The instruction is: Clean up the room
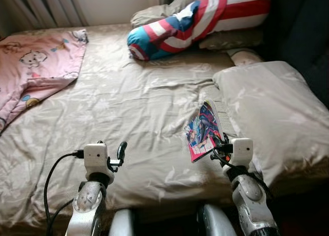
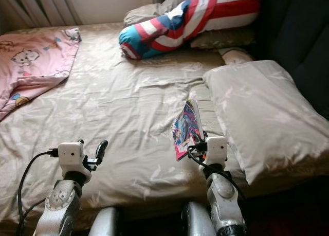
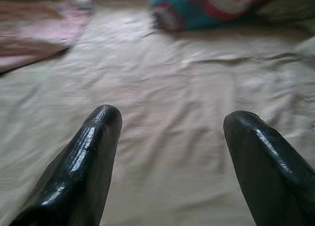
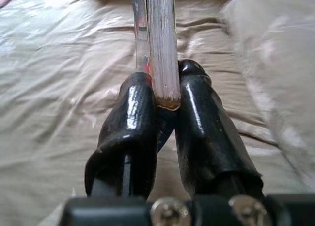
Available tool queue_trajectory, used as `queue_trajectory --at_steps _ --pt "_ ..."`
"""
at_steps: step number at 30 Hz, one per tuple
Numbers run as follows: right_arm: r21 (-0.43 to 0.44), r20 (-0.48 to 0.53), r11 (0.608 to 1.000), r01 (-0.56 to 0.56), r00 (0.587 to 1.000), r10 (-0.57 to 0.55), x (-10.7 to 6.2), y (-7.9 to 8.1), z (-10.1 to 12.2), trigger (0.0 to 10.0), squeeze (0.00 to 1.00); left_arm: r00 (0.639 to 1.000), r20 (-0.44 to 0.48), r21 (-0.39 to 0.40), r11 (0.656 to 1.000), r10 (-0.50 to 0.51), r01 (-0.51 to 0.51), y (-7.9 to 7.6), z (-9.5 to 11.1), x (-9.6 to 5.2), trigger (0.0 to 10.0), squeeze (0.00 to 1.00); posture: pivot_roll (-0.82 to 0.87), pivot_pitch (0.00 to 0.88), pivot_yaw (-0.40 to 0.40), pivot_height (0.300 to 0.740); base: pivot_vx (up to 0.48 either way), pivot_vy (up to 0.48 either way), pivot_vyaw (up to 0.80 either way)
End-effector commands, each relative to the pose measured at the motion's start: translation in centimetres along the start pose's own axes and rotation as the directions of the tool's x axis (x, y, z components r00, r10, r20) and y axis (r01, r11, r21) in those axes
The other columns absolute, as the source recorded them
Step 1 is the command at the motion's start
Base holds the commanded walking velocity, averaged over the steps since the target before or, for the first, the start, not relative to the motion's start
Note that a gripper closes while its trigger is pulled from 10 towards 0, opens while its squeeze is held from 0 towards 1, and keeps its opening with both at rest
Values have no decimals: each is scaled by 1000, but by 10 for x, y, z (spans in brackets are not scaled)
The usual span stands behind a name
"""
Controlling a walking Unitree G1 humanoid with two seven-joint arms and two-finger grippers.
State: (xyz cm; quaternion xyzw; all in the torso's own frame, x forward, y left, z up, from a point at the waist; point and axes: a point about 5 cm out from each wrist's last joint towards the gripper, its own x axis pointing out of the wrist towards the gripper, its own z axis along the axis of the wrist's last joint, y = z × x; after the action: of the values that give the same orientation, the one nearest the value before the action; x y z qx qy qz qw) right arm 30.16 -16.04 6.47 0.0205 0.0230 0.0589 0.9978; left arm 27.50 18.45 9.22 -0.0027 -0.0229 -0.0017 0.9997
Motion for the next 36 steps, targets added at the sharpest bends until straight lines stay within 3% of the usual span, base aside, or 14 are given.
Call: queue_trajectory --at_steps 1,10,14,24,29,36 --pt "3 40 1000 -14 999 14 0 3 5 10000 0 999 -41 8 1000 2 -1 0 -8 -4 10000 0 -24 140 16 592 0 0 0" --pt "39 59 999 -38 998 35 4 6 9 10000 0 999 -40 9 1000 7 -7 1 -8 -5 10000 0 -20 142 16 592 0 0 0" --pt "255 83 964 -76 995 56 13 8 18 10000 0 999 -37 10 1000 9 -9 2 -7 -5 10000 0 -16 146 18 592 0 0 0" --pt "414 39 878 -242 968 248 36 9 20 10000 0 999 -43 31 1000 8 -6 8 -5 -10 10000 0 15 172 33 592 0 0 0" --pt "428 -14 877 -219 969 249 42 3 17 10000 0 999 -47 42 999 8 -6 12 -3 -17 10000 0 42 196 47 592 0 0 0" --pt "495 -120 867 -48 985 123 44 -19 7 10000 0 997 -72 94 995 -6 13 19 2 -33 10000 0 103 265 84 592 0 0 0"
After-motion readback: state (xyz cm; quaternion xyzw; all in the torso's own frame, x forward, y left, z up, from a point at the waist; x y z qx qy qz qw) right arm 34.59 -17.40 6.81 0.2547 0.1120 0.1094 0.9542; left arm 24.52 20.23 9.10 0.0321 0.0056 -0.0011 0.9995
